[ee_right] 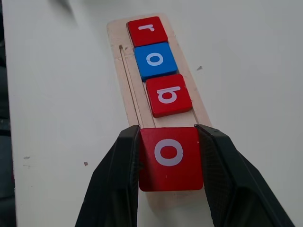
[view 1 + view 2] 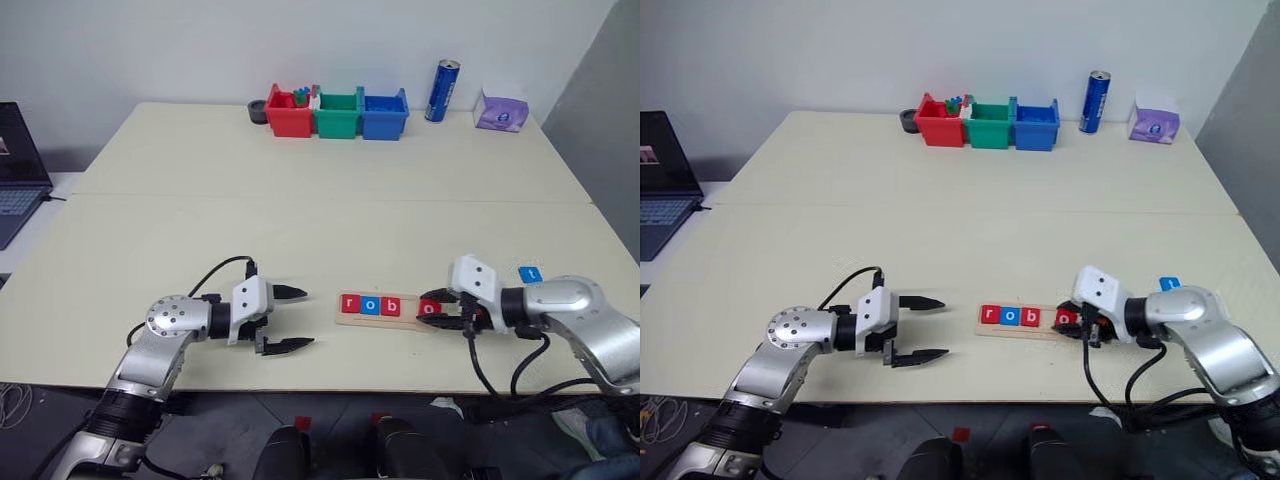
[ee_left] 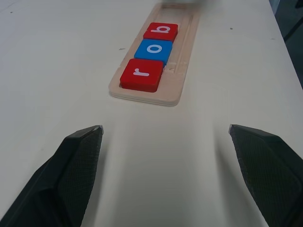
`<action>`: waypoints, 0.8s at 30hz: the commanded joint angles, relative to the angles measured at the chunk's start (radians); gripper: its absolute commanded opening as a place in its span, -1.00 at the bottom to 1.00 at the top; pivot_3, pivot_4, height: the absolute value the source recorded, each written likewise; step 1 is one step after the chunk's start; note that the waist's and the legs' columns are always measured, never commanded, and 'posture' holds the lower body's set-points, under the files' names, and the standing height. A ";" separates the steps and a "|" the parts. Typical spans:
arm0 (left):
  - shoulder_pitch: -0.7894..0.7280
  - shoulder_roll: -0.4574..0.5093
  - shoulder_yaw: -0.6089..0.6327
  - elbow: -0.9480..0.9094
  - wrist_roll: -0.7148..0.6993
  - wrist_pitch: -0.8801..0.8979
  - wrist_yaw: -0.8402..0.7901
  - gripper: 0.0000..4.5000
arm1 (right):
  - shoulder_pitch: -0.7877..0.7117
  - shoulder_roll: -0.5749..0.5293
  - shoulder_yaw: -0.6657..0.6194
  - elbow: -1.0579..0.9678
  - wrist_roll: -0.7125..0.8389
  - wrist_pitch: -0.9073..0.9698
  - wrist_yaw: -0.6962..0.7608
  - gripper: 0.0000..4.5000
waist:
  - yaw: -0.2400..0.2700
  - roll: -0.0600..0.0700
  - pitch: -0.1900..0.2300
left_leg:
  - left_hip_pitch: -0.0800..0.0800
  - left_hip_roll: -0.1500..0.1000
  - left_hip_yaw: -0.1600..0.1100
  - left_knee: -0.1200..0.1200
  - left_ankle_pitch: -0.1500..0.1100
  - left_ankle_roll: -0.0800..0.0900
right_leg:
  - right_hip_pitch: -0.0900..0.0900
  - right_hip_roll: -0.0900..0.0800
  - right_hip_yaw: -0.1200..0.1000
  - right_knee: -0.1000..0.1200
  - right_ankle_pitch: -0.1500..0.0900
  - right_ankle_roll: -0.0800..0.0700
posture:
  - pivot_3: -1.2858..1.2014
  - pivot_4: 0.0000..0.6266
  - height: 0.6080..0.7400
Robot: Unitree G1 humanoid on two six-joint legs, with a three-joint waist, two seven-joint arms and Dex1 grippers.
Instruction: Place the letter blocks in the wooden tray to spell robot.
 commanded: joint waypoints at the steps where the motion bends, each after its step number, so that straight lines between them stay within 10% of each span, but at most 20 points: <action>1: -0.001 0.002 0.010 -0.015 0.001 -0.013 0.016 1.00 | -0.053 0.017 0.047 0.048 -0.052 -0.054 0.018 -0.37 | 0.001 0.000 0.000 | 0.000 0.000 0.000 0.000 0.000 0.000 | 0.000 0.000 0.000 0.000 0.000 0.000 | 0.03 -0.52 1.00; 24: 0.051 0.018 0.026 -0.041 -0.005 -0.023 0.046 1.00 | -0.166 0.091 0.106 0.188 -0.101 -0.099 0.101 -0.37 | 0.000 0.000 0.000 | 0.000 0.000 -0.001 0.000 0.000 0.000 | 0.000 0.000 -0.001 0.000 0.002 -0.004 | 0.03 -0.52 1.00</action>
